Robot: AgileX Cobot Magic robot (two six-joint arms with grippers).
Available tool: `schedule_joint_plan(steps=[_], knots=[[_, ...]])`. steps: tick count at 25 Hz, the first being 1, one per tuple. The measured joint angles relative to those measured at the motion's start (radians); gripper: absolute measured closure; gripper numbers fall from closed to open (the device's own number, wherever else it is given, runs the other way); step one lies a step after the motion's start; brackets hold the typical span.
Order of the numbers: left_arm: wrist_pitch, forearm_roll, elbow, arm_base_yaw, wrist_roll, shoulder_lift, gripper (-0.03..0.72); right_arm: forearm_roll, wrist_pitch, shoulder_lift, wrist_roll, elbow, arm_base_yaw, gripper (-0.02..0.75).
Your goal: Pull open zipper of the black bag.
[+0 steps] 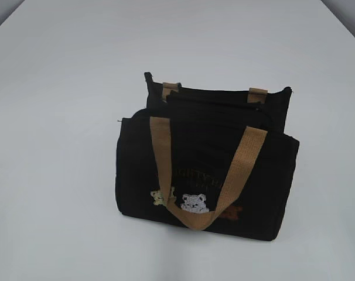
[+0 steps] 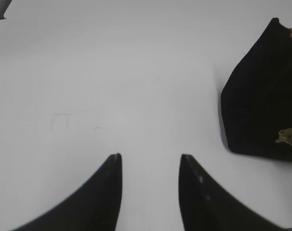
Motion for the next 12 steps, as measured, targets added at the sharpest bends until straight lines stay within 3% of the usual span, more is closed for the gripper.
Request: schedule_joint_plan(steps=[12], knots=[[0.000, 0.000, 0.000, 0.000, 0.000, 0.000, 0.430, 0.012, 0.000, 0.000, 0.000, 0.000, 0.000, 0.219]])
